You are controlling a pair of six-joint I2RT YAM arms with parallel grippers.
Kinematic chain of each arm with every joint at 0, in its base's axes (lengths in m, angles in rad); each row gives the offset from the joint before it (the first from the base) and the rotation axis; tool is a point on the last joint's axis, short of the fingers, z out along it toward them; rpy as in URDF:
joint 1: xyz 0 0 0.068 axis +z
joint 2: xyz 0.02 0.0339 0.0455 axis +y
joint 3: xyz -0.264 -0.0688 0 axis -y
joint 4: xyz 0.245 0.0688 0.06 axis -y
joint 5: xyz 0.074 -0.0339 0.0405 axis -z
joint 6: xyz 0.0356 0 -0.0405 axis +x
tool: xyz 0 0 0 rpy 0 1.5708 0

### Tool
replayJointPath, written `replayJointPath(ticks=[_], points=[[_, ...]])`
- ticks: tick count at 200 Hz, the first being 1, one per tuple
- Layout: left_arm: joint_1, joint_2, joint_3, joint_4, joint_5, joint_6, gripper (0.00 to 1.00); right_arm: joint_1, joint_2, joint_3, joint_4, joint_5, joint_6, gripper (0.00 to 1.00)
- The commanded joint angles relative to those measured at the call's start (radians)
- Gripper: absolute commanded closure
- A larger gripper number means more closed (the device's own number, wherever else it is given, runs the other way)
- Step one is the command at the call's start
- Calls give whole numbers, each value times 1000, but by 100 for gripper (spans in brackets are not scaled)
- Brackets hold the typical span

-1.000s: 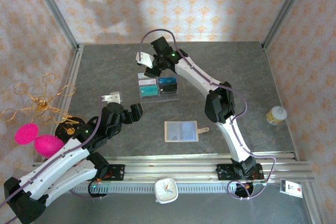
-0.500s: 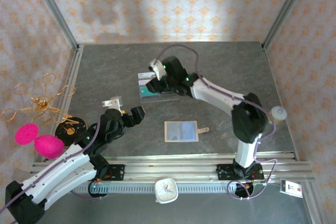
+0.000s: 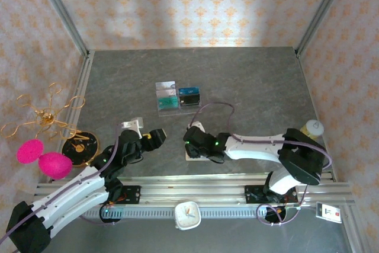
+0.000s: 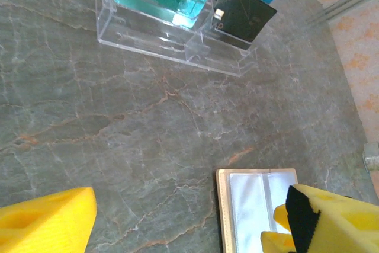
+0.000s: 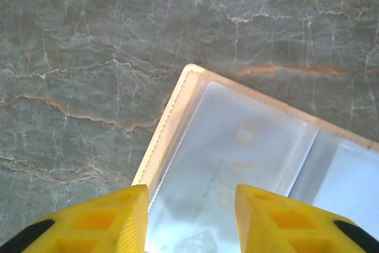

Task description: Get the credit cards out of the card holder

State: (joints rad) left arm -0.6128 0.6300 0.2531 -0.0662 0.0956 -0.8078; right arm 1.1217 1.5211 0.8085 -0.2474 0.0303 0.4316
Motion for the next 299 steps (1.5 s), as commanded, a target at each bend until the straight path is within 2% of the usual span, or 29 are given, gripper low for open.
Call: replayJointPath(ticks=[1,39,54,69,83,108,138,175,205,215,243,276,299], points=[[6,21,-12,64,48,-4,18,34,17,13,-31,121,61,59],[5,49,-29,104,85,-5,22,64,104,55,-44,135,40,59],[5,53,-34,111,94,-5,24,66,134,63,-52,137,55,62],[6,55,-40,122,107,-3,28,66,149,58,-46,125,65,70],[5,63,-43,135,127,-2,33,70,161,61,-43,118,66,84],[3,92,-46,166,168,-1,38,73,136,56,10,104,75,100],[-28,156,-61,258,208,-32,52,72,68,14,140,82,130,100],[-138,283,-34,386,180,-56,68,73,-14,-68,255,66,170,100],[-178,420,7,466,194,-56,92,73,-29,-88,279,66,194,100],[-183,452,13,480,195,-60,96,73,-38,-96,284,71,203,100],[-193,538,42,481,206,-56,97,72,-80,-136,312,78,228,100],[-215,668,96,459,244,-35,96,73,-171,-172,299,142,267,76],[-245,726,127,486,260,-29,89,73,-264,-194,257,214,293,73]])
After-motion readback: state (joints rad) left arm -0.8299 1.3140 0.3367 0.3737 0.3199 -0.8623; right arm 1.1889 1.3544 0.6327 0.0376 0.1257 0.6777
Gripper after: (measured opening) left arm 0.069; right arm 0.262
